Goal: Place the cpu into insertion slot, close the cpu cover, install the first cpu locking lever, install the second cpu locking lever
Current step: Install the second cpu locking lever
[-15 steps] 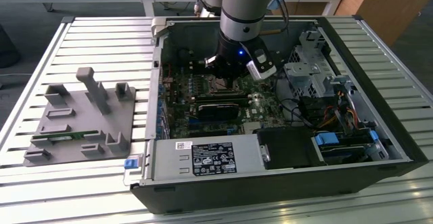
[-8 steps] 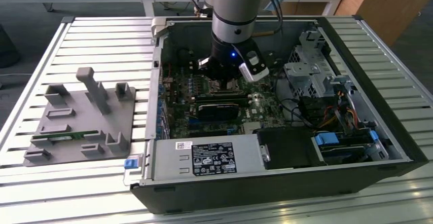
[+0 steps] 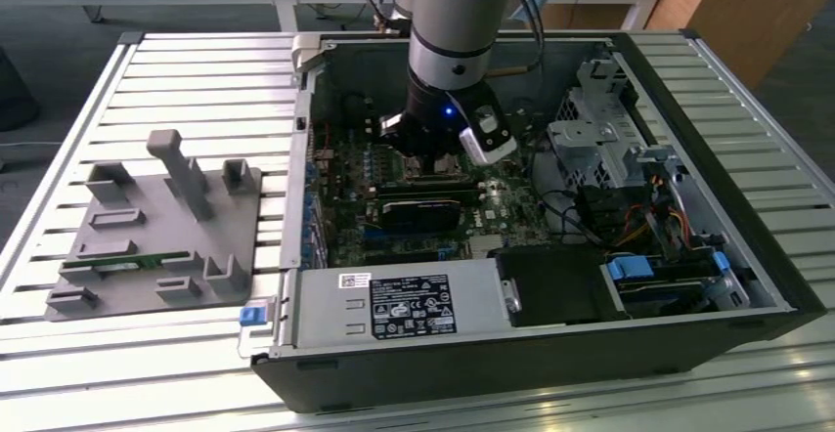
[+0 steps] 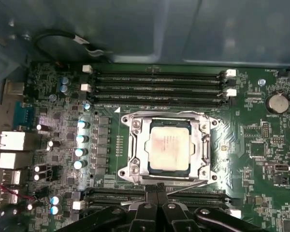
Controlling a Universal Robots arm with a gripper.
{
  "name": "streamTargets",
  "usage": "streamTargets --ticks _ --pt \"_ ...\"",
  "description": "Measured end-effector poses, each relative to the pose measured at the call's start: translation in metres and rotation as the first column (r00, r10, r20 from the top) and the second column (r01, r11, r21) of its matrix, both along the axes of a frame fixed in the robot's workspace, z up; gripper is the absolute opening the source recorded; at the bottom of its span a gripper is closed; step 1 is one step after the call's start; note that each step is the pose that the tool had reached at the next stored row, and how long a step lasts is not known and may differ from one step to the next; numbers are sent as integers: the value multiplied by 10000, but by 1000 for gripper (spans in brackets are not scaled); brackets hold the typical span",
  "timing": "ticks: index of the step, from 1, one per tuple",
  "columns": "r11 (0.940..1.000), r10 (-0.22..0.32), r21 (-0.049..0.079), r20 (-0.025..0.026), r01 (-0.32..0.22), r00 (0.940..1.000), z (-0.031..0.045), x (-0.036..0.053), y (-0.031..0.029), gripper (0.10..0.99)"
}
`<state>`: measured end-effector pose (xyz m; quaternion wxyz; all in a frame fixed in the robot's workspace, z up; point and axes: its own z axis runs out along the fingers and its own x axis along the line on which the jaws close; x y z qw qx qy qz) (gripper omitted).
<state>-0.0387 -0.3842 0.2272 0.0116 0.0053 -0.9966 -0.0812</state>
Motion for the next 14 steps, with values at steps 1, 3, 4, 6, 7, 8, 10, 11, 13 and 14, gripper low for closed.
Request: streamTargets --ticks 1,3,4,6,7,8,10,11,13,14 --pt "10000 0 42 0 0 10000 -1 -5 -14 106" --pt "9999 -1 135 0 1 10000 -1 -20 -47 106" --pt "9998 -1 189 0 1 10000 -1 -30 -63 106" --pt "9995 0 317 0 0 10000 -1 -53 -92 106" --pt "9992 0 388 0 0 10000 -1 -66 -105 106" --pt "9989 0 461 0 0 10000 -1 -80 -117 106" --pt "9984 0 571 0 0 10000 -5 -106 -135 106" --pt "9983 0 582 2 0 10000 -20 -110 -135 106" --pt "9983 1 584 0 -1 10000 -55 -114 -136 106" --pt "9983 2 586 1 -2 10000 -73 -114 -136 106"
